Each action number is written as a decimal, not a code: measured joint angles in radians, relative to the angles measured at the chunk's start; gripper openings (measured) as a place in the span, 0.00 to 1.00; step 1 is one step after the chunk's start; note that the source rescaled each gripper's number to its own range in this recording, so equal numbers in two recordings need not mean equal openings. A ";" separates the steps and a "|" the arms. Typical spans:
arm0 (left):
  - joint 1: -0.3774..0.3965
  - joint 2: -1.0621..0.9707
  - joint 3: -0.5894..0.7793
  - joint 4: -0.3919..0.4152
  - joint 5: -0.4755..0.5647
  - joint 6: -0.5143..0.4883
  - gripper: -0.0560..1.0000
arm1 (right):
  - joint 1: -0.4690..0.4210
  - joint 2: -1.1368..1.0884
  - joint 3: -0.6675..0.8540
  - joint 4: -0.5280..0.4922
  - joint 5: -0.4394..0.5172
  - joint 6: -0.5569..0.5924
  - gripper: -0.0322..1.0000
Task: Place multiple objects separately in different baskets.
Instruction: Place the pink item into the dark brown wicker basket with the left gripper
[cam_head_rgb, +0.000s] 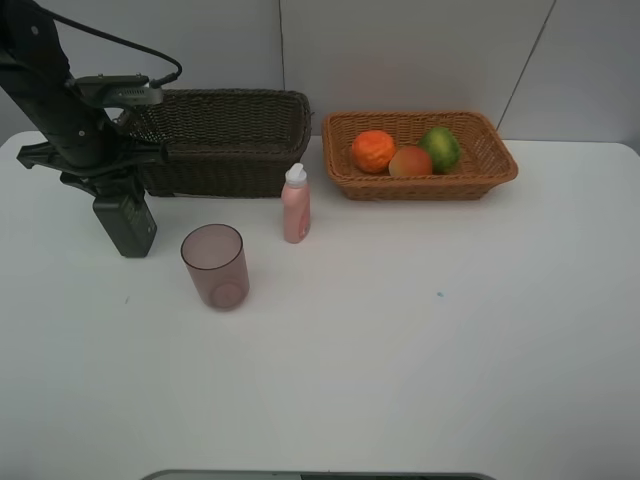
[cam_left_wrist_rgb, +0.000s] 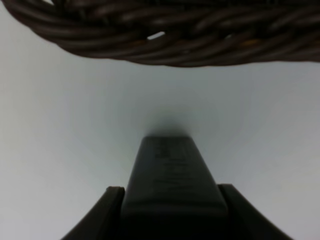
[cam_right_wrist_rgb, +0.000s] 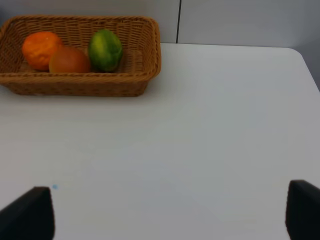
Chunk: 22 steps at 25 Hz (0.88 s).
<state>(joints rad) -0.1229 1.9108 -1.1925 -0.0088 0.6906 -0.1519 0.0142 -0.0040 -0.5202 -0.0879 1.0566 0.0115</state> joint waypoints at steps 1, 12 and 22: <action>0.000 0.000 0.000 0.000 0.000 0.000 0.48 | 0.000 0.000 0.000 0.000 0.000 0.000 0.93; 0.000 -0.134 -0.069 -0.001 0.127 -0.007 0.48 | 0.000 0.000 0.000 0.000 0.000 0.000 0.93; -0.011 -0.168 -0.371 0.009 0.318 -0.008 0.48 | 0.000 0.000 0.000 0.000 0.000 0.000 0.93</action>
<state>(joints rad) -0.1337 1.7432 -1.5631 0.0000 1.0086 -0.1603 0.0142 -0.0040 -0.5202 -0.0879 1.0566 0.0115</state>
